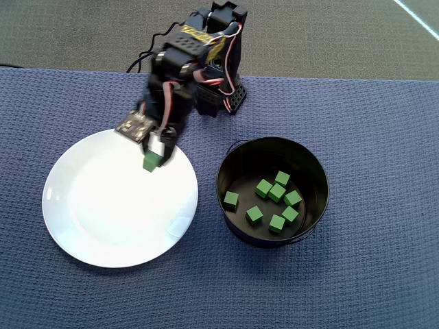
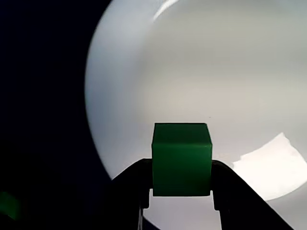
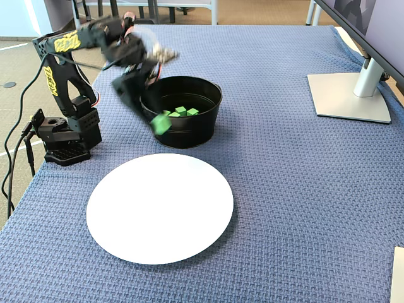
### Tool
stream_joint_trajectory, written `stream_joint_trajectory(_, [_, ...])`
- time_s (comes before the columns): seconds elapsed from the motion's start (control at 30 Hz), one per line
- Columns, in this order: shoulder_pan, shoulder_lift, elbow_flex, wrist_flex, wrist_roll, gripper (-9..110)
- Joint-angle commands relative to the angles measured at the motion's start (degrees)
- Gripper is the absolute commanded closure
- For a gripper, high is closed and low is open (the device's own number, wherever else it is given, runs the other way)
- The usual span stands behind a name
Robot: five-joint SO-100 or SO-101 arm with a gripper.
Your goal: Pick up the green cubes from the white plate and place them in the black recipient
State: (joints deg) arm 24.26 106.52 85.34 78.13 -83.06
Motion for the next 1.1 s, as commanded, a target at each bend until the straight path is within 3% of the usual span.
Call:
stream_joint_trajectory(0.0, [-9.0,2.7,-9.7,3.4,31.7,102])
stream_joint_trajectory(0.23, [-26.6,-3.8,-18.4,9.1,72.9,102])
stream_joint_trajectory(0.43, [-39.6,-13.4,-15.3,7.1,91.4,102])
stream_joint_trajectory(0.57, [-43.9,-18.2,-11.6,2.5,96.8,102])
stream_joint_trajectory(0.77, [-47.3,-21.4,-5.4,-3.3,96.9,101])
stream_joint_trajectory(0.87, [-49.4,-18.3,-4.0,-3.0,92.3,73])
stream_joint_trajectory(0.9, [-49.5,-17.0,-3.9,-2.8,91.8,68])
stream_joint_trajectory(1.07, [-46.3,-9.1,-9.1,2.1,91.7,71])
